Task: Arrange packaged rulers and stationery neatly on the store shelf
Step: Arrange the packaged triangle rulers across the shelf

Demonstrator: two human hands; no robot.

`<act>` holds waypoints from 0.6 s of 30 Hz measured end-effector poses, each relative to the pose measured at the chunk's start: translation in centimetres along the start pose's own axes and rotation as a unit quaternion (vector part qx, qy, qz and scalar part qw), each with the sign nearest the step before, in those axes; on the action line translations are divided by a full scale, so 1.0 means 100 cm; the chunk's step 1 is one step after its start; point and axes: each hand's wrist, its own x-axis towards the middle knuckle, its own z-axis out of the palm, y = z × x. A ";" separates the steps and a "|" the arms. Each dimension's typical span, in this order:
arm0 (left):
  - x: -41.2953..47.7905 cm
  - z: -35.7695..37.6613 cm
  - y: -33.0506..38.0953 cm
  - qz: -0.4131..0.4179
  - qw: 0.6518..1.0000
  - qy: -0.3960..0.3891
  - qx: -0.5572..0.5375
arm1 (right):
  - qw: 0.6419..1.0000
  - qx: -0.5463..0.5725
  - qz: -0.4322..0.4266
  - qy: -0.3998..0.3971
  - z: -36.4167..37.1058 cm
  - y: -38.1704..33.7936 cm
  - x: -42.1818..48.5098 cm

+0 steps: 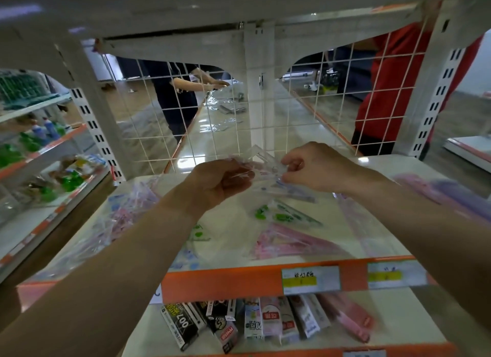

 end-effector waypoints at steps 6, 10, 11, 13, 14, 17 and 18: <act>0.004 -0.006 0.000 -0.002 1.000 0.024 0.013 | 0.999 -0.008 0.032 0.006 0.000 0.022 0.000; 0.008 -0.023 0.001 -0.006 0.997 0.078 -0.002 | 0.996 -0.051 0.074 -0.018 -0.001 0.039 -0.004; 0.008 -0.025 0.000 -0.008 0.996 0.087 -0.004 | 0.995 -0.061 0.080 -0.028 0.001 0.043 -0.004; 0.008 -0.029 -0.001 -0.012 0.996 0.091 -0.008 | 0.993 -0.073 0.087 -0.039 0.008 0.047 -0.002; 0.008 -0.029 -0.001 -0.013 0.996 0.089 -0.006 | 0.992 -0.079 0.089 -0.043 0.011 0.047 0.000; 0.007 -0.028 0.001 -0.012 0.996 0.085 0.002 | 0.990 -0.095 0.089 -0.052 0.019 0.046 0.006; 0.006 -0.028 0.001 -0.011 0.996 0.085 0.003 | 0.989 -0.101 0.089 -0.055 0.021 0.046 0.007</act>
